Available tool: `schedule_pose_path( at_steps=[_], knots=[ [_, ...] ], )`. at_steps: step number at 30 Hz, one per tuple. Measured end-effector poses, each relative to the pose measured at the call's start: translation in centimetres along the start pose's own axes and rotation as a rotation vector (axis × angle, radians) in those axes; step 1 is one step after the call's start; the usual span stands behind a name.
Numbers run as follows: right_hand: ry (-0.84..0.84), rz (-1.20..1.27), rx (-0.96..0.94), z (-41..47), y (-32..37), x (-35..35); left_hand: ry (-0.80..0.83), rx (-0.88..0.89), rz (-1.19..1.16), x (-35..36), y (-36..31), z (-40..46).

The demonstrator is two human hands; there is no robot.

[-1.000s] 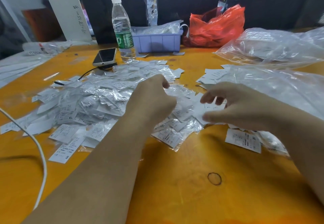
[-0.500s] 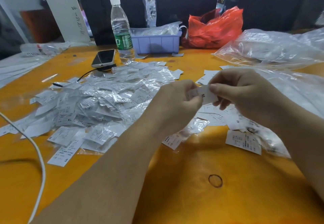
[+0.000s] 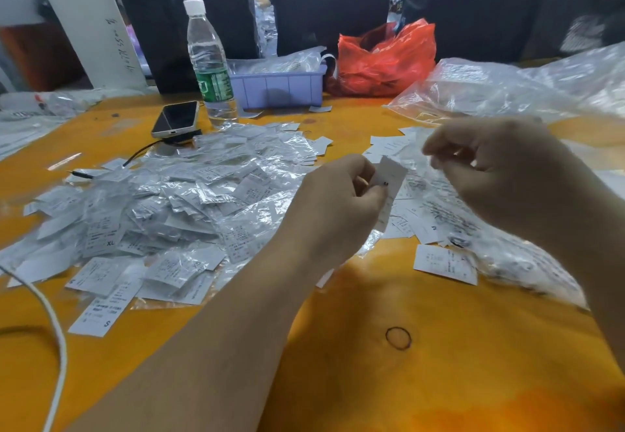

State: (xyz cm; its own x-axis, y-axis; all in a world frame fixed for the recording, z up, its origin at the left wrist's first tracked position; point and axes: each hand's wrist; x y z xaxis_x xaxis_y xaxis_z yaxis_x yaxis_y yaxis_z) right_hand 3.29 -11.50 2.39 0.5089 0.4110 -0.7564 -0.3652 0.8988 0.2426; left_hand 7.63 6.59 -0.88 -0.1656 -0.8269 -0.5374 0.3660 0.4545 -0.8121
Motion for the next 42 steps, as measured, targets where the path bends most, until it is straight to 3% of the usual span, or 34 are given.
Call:
schedule_pose_path(
  at_steps=[3, 7, 17, 21, 29, 36, 42],
  knots=[
    [0.162, -0.253, 0.108, -1.6, -0.5, -1.5, 0.049, 0.033, 0.006, 0.9, -0.4, -0.4],
    [0.294, -0.312, 0.216, -3.7, -0.4, -1.9, 0.118, 0.082, 0.013, 2.0, -0.7, -1.0],
    [0.299, -0.354, 0.368, -5.1, -2.3, 0.0, 0.196, 0.142, 0.032, 3.7, -1.0, -1.6],
    [0.374, -0.405, 0.407, -5.4, -2.5, 0.9, 0.21, 0.139, 0.038, 3.7, -0.8, -1.6],
    [0.29, -0.377, 0.329, -5.4, -1.7, 1.4, 0.214, 0.135, 0.041, 3.5, -0.7, -1.5],
    [0.411, -0.466, 0.403, -5.6, -1.3, 1.7, 0.22, 0.121, 0.041, 3.3, -0.7, -1.6],
    [0.326, -0.48, 0.326, -5.4, -0.3, 1.9, 0.229, 0.113, 0.032, 3.3, -0.6, -1.6]
  ],
)
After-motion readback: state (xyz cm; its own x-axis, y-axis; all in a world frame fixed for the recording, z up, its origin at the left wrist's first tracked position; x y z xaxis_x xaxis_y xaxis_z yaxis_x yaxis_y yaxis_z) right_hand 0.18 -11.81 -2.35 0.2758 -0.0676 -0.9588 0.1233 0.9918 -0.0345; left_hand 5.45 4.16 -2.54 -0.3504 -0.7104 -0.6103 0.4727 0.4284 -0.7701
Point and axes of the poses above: each hand's wrist, its own z-axis towards the middle knuckle, its own x-axis out of the palm, y = z × x, and after that the axes turned 6 degrees about -x, right-handed
